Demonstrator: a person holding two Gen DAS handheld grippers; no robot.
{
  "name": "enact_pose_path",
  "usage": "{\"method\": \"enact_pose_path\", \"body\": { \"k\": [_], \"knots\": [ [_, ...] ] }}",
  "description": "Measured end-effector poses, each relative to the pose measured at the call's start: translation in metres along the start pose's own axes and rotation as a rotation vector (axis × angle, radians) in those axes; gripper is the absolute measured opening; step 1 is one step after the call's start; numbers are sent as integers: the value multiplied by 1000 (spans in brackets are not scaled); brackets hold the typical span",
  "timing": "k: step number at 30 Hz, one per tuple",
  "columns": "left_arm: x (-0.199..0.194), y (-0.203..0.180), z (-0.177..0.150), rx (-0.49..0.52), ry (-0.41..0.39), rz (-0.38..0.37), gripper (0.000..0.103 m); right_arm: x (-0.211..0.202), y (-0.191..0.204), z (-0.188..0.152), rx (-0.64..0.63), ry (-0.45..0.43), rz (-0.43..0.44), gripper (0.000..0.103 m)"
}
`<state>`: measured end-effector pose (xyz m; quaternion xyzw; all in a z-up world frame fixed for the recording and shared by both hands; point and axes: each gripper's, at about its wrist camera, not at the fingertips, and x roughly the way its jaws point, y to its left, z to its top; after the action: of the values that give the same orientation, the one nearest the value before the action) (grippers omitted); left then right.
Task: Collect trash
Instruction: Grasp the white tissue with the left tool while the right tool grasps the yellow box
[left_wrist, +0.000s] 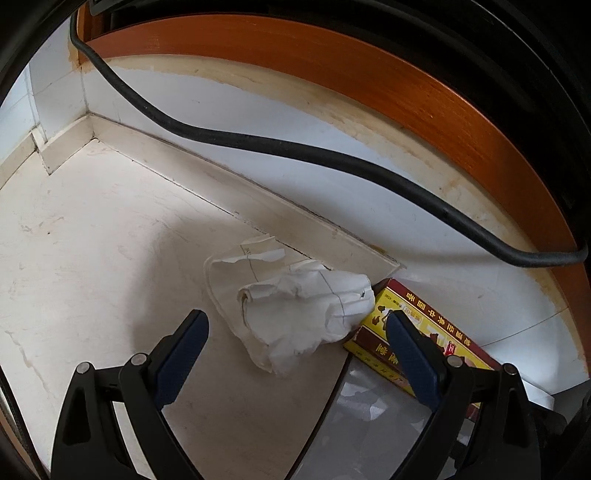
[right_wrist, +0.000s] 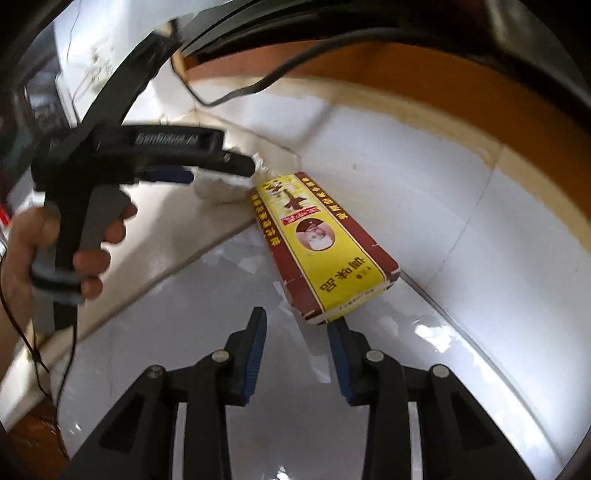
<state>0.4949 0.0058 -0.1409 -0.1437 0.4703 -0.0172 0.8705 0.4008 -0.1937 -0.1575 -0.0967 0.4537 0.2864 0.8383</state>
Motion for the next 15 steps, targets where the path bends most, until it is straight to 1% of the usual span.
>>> {"method": "enact_pose_path", "body": {
  "k": [1, 2, 3, 5, 6, 7, 10, 11, 12, 14, 15],
  "knots": [
    [-1, 1, 0, 1, -2, -1, 93, 0, 1, 0, -6, 6, -3, 34],
    [-1, -2, -3, 4, -3, -5, 86, 0, 1, -1, -6, 14, -8, 34],
    [0, -1, -3, 5, -1, -7, 81, 0, 1, -1, -4, 19, -10, 34],
    [4, -1, -4, 7, 16, -18, 56, 0, 0, -4, 3, 32, -8, 34],
    [5, -1, -4, 6, 22, -23, 53, 1, 0, -5, 4, 36, -12, 34],
    [5, -1, -5, 4, 18, -29, 53, 1, -1, -6, 7, 42, -19, 34],
    [0, -3, -7, 25, -22, -29, 41, -3, -8, -7, 19, 47, -36, 34],
    [-1, -4, -9, 33, -31, -21, 21, -2, -8, -6, 25, 48, -42, 34],
    [-3, -4, -9, 40, -41, -9, 14, -9, -14, -11, 34, 48, -46, 35],
    [-7, -4, -10, 38, -45, -1, 14, -12, -19, -12, 47, 50, -51, 36],
    [-9, -3, -11, 38, -50, 3, 14, -11, -21, -12, 51, 50, -59, 40]
  ]
}}
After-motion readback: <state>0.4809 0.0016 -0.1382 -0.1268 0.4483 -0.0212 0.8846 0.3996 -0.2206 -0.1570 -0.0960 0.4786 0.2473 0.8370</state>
